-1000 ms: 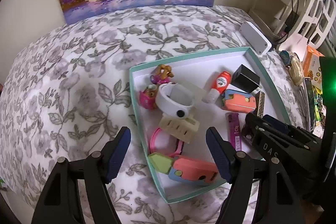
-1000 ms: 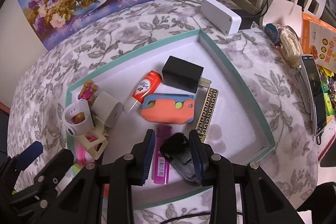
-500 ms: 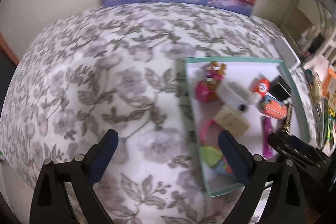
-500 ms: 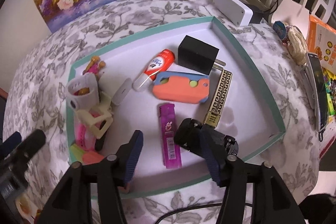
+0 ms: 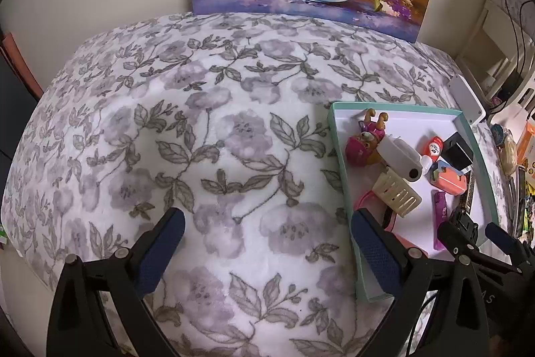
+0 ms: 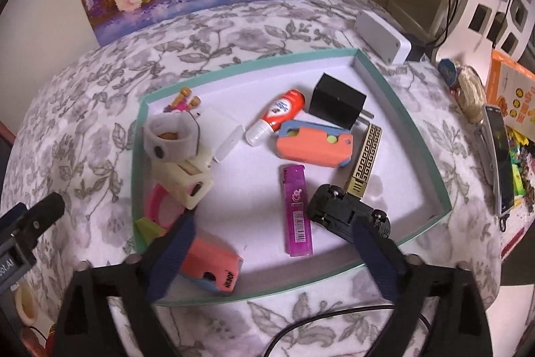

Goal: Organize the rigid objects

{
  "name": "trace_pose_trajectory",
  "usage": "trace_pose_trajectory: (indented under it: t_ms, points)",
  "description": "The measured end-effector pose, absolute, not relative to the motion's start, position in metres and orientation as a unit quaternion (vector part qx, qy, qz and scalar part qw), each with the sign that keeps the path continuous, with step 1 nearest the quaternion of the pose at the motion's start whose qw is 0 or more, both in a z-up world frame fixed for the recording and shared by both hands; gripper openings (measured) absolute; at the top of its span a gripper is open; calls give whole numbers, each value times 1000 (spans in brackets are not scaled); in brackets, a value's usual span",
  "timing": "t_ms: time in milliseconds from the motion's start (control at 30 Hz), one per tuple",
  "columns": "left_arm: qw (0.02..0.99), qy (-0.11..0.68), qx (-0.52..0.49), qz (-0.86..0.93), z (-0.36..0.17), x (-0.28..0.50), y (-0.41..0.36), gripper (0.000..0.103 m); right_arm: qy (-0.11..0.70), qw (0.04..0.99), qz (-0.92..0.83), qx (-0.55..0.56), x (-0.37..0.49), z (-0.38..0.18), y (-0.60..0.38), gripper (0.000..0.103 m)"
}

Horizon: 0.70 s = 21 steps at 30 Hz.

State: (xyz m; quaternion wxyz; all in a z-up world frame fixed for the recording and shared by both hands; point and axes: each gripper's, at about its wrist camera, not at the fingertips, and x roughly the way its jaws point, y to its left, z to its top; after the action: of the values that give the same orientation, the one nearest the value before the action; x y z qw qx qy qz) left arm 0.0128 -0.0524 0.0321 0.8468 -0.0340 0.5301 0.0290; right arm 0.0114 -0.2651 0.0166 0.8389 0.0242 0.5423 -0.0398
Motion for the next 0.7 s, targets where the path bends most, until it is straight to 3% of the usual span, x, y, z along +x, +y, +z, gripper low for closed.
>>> trace_pose_trajectory:
  t_ms: [700]
  points:
    - [861,504,-65,9,47,1,-24,100,505,863,-28,0,3,40,-247,103]
